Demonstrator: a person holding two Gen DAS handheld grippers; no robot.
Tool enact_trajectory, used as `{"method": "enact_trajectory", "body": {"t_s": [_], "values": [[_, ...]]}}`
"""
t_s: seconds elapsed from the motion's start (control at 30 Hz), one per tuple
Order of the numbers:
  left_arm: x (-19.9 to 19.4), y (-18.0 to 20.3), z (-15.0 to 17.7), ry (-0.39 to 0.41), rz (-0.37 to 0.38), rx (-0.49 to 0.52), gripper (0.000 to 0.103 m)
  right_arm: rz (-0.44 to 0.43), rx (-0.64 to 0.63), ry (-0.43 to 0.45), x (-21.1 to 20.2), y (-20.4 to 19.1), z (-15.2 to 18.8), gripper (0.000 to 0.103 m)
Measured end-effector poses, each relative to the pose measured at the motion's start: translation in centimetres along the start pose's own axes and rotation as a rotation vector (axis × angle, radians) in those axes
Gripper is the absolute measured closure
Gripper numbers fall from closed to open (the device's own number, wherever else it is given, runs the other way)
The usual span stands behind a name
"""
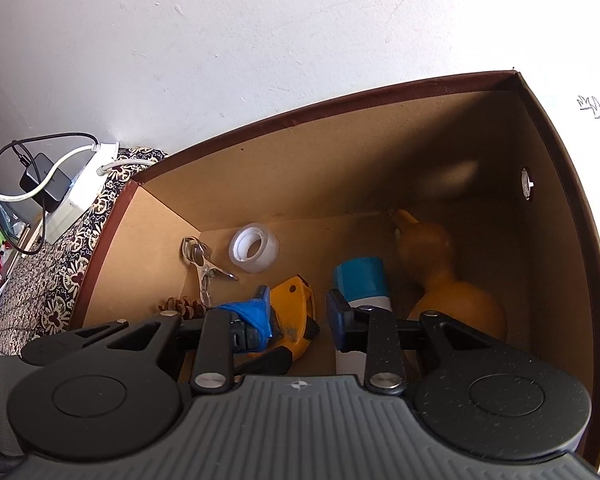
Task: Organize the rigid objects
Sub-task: 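Lower the bottle upright into the box beside the gourd, then open the right gripper to release the bottle inside the box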
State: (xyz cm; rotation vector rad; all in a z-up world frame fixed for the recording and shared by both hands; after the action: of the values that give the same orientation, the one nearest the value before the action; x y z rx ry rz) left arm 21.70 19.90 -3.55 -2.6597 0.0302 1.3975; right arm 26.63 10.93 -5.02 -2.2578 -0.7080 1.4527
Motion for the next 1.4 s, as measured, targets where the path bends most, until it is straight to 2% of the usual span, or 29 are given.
{"method": "enact_trajectory", "body": {"t_s": [0.53,0.63,0.87,0.97,1.1,1.27,1.4], "values": [[0.2,0.1,-0.2,-0.008,-0.125,0.063,0.045,-0.030,-0.014,0.071,-0.7,-0.3,-0.2,0.089],[0.1,0.2,-0.1,0.003,-0.116,0.083,0.045,-0.034,-0.020,0.074,-0.8,-0.4,-0.2,0.089],[0.7,0.2,-0.1,-0.044,-0.041,0.090,0.045,-0.047,-0.036,0.094,-1.1,-0.5,-0.1,0.088],[1.0,0.3,0.0,-0.073,-0.028,0.089,0.045,-0.022,-0.012,0.061,-0.7,-0.2,-0.1,0.087],[1.4,0.2,0.1,-0.102,-0.017,0.059,0.046,0.006,0.028,-0.028,0.1,0.3,0.0,0.087],[1.6,0.0,0.2,-0.095,-0.046,0.045,0.046,0.022,0.069,-0.154,1.2,0.7,0.5,0.087],[1.2,0.5,-0.1,-0.050,-0.080,0.094,0.046,0.014,0.057,-0.104,0.6,0.5,0.5,0.087]]}}
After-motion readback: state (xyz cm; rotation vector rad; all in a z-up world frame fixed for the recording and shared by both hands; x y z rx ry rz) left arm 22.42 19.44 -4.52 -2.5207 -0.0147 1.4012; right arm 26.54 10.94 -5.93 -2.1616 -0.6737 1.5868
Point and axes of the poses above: each gripper's, at about its wrist camera, not at the fingertips, and x roughly the way its jaws point, y to its right, z to its underside, the point moved 6 cm from there along x, roughly the way its jaws point, and after that the axes turned 11 degrees about x, right-handed, at the moved point
